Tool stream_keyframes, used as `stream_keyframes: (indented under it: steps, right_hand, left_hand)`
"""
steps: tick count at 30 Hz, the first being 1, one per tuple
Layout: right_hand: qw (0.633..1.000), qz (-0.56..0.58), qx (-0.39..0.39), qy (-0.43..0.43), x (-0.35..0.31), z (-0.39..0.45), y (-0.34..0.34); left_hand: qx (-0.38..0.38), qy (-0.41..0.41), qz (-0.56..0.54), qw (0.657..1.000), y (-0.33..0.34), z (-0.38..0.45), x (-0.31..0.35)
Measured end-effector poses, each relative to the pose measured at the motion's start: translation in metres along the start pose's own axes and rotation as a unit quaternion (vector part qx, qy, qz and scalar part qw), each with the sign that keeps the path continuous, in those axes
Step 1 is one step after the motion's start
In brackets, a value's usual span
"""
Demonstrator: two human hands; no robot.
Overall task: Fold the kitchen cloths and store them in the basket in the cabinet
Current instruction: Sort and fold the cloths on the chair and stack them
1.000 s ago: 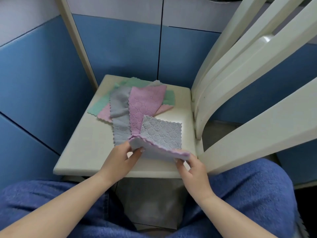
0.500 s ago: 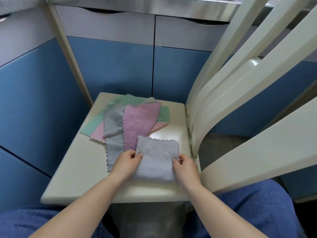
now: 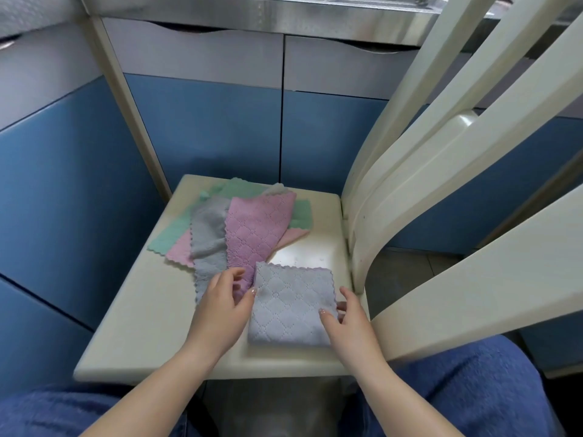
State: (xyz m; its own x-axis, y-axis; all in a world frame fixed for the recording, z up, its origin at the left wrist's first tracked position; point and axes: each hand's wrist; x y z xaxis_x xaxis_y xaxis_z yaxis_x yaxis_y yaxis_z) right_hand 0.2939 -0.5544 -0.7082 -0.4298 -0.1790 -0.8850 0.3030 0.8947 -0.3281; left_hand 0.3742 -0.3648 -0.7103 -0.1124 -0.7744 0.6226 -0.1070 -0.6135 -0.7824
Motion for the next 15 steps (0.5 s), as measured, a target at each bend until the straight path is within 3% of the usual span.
stream_keyframes:
  steps: [3,7,10,15]
  right_hand:
    - [0.995,-0.083,-0.005,-0.063,0.000,-0.003,0.005]
    - [0.968,-0.221,-0.014,-0.123,-0.001,0.004,0.017]
    - [0.925,-0.336,0.001,-0.177,-0.005,0.011,0.028]
    - [0.888,-0.433,-0.064,-0.141,0.001,0.034,0.039]
  left_hand:
    - [0.008,0.133,0.087,0.987,0.001,-0.008,0.006]
    - [-0.001,0.221,0.189,0.957,0.020,-0.008,0.011]
    - [-0.005,0.262,0.259,0.930,0.031,-0.003,0.015]
    - [-0.045,0.260,0.313,0.912,0.041,0.012,0.008]
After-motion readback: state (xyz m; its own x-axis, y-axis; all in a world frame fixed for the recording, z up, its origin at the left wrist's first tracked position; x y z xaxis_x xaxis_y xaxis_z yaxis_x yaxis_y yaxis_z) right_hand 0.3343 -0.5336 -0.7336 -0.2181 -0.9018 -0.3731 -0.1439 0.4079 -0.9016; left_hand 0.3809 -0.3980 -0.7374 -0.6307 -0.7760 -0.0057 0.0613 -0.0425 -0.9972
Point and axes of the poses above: each hand's wrist, its own z-axis towards the middle knuckle, its own y-axis out of the palm, x = y × z, and after that the axes turned 11 degrees about z, right-handed
